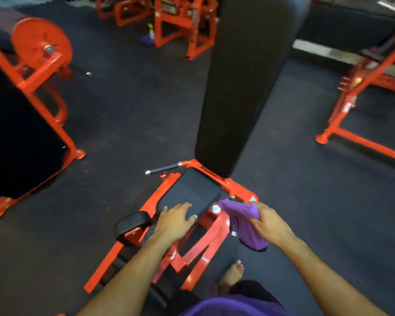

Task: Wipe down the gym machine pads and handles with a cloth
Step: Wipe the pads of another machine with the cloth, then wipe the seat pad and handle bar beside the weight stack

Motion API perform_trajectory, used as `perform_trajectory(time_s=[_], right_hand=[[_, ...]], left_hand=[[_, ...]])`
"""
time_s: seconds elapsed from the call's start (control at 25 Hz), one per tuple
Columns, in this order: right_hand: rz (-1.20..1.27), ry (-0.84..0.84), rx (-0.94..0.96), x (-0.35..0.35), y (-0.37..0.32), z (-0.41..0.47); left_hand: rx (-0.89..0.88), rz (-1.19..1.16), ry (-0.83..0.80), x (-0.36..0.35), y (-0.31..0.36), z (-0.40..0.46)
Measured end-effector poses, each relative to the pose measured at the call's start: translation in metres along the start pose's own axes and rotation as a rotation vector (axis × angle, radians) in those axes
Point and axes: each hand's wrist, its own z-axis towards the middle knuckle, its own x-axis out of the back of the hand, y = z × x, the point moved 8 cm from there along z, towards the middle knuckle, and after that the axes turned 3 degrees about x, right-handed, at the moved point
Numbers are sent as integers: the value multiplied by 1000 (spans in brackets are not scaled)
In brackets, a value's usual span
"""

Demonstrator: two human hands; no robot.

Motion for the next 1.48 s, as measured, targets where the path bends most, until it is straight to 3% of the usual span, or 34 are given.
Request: perform_trajectory(time_s=[0.08, 0.28, 0.4, 0.64, 0.72, 1.12, 1.48], right_hand=[[-21, 110, -185, 26, 40, -35], [201, 343, -415, 80, 123, -125], [279, 387, -587, 106, 191, -181], [397, 496, -687, 141, 294, -303], [454, 601, -752, 147, 319, -347], [630, 1248, -1004, 160, 353, -493], [670, 1718, -1225, 182, 358, -534]], left_hand=[[-71, 3, -42, -4, 41, 6], [-239, 38, -137, -19, 162, 13], [-315, 63, -199, -41, 242, 20], [-518, 162, -356, -115, 407, 31], [-632, 219, -388, -142, 466, 26], [-1035, 384, -575, -238, 663, -10], [-1334, 484, -803, -303, 802, -3]])
